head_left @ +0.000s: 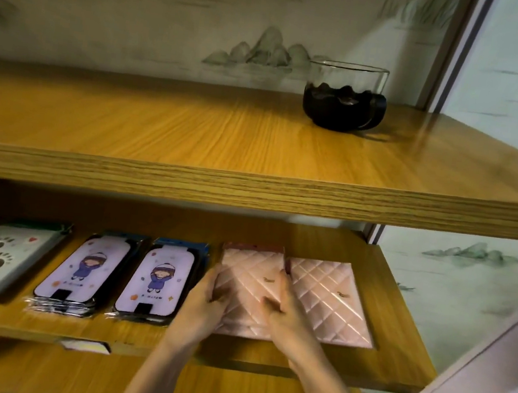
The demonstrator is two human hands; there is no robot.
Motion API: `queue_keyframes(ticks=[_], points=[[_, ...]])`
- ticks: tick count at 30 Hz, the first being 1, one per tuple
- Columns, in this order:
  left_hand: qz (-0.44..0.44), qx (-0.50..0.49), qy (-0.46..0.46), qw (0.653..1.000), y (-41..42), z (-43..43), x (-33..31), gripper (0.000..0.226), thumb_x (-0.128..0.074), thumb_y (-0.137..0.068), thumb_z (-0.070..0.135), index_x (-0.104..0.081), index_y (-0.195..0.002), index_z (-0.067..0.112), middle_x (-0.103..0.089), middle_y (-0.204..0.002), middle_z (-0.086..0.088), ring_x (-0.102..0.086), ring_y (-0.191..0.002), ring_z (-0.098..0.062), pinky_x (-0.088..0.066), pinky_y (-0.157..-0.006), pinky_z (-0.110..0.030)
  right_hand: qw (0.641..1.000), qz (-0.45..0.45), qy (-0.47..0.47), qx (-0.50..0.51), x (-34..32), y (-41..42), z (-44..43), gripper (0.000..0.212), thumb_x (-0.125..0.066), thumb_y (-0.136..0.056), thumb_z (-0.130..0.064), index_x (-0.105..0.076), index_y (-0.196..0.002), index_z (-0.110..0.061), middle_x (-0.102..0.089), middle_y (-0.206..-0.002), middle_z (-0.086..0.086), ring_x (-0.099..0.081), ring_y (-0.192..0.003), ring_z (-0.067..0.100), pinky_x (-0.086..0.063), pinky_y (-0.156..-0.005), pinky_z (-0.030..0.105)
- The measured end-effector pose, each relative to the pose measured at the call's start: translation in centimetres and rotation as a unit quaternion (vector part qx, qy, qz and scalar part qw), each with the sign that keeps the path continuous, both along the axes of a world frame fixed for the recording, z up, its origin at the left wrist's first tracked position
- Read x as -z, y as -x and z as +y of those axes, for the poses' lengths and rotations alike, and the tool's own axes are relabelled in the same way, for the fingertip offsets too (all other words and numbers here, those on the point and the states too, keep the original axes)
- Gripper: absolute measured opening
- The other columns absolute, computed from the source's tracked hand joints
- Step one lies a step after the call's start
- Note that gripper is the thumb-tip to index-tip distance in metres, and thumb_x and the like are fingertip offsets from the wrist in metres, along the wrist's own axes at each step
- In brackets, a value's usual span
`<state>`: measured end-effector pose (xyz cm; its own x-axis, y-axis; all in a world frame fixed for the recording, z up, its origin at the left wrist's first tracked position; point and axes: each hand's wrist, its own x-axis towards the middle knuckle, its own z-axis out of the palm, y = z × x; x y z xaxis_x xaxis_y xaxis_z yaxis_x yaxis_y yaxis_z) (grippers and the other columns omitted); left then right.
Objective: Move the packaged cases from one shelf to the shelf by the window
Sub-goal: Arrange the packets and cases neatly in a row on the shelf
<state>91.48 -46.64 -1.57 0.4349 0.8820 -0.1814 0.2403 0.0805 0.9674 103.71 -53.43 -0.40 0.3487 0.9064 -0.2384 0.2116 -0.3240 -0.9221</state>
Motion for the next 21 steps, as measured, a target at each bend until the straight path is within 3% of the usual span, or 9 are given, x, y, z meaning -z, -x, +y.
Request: queue_keyframes(ticks=[2,4,8,11,13,15,19,21], points=[[-0.002,0.022,-0.006,1.0,-0.5,-0.3,0.0,0.051,-0.047,-0.091,0.004,-0.033,-0.137,0.022,-0.049,-0.132,0.006,-0.048,-0.12,-0.011,-0.045,-0.102,-0.037,1.0,-0.01,0.004,0.012,0.2,-0.5,-0.3,0.065,-0.041,-0.096,-0.02,-0.002,-0.148,-0.028,-0.008,-0.157,-0.009,-0.016,-0.143,0.014,-0.024,-0.113,0.032],[0.005,0.032,-0.01,0.999,-0.8,-0.2,0.0,0.051,-0.049,-0.09,0.004,-0.034,-0.136,0.02,-0.05,-0.13,0.006,-0.049,-0.12,-0.011,-0.044,-0.102,-0.038,0.999,-0.03,0.015,0.014,0.4,-0.7,-0.3,0.067,-0.042,-0.096,-0.021,0.0,-0.148,-0.028,-0.006,-0.157,-0.007,-0.015,-0.143,0.015,-0.025,-0.112,0.032],[0.029,0.029,-0.018,0.999,-0.4,-0.1,-0.3,0.045,-0.051,-0.089,0.005,-0.04,-0.13,0.018,-0.059,-0.116,0.004,-0.061,-0.099,-0.007,-0.054,-0.074,-0.021,0.996,-0.073,0.042,-0.003,0.8,0.2,0.0,0.073,-0.043,-0.095,-0.027,0.007,-0.147,-0.029,0.003,-0.158,-0.007,-0.005,-0.145,0.017,-0.018,-0.117,0.04],[0.02,0.045,-0.015,0.999,-0.2,-0.9,-0.6,0.045,-0.051,-0.088,0.003,-0.039,-0.115,0.036,-0.057,-0.106,0.016,-0.061,-0.089,-0.003,-0.053,-0.063,-0.014,0.993,-0.105,0.056,-0.004,1.0,0.7,-0.4,0.074,-0.043,-0.096,-0.024,0.011,-0.147,-0.026,0.012,-0.157,-0.006,0.006,-0.145,0.017,-0.009,-0.119,0.04],[0.04,0.047,-0.037,0.997,-0.2,-1.3,-0.5,0.053,-0.052,-0.087,0.001,-0.035,-0.126,0.033,-0.053,-0.109,0.018,-0.055,-0.091,0.002,-0.052,-0.071,-0.014,0.991,-0.122,0.054,-0.004,1.1,1.0,-0.8,0.073,-0.041,-0.096,-0.021,0.012,-0.146,-0.024,0.014,-0.157,-0.006,0.009,-0.145,0.016,-0.006,-0.119,0.037],[0.063,0.042,-0.051,0.996,-0.3,-1.3,-0.2,0.065,-0.052,-0.086,-0.001,-0.026,-0.14,0.025,-0.05,-0.126,0.01,-0.05,-0.106,-0.002,-0.048,-0.089,-0.021,0.99,-0.129,0.055,-0.002,1.2,1.1,-1.0,0.072,-0.041,-0.097,-0.021,0.012,-0.146,-0.023,0.014,-0.156,-0.006,0.008,-0.145,0.015,-0.006,-0.118,0.035],[0.106,0.033,-0.07,0.991,-0.5,-1.7,0.2,0.072,-0.051,-0.084,-0.006,-0.022,-0.141,0.027,-0.039,-0.144,0.0,-0.041,-0.13,-0.016,-0.041,-0.105,-0.041,0.985,-0.16,0.058,-0.028,0.5,1.3,-1.6,0.07,-0.039,-0.097,-0.022,0.01,-0.146,-0.023,0.015,-0.156,-0.006,0.009,-0.144,0.014,-0.005,-0.117,0.033],[0.136,0.027,-0.112,0.984,-1.3,-2.0,0.0,0.073,-0.049,-0.084,-0.006,-0.021,-0.141,0.029,-0.023,-0.152,0.003,-0.025,-0.139,-0.016,-0.032,-0.111,-0.043,0.988,-0.147,0.04,-0.033,-0.6,0.8,-2.6,0.066,-0.038,-0.098,-0.024,0.007,-0.146,-0.03,0.01,-0.154,-0.013,0.006,-0.144,0.013,-0.008,-0.117,0.032]])
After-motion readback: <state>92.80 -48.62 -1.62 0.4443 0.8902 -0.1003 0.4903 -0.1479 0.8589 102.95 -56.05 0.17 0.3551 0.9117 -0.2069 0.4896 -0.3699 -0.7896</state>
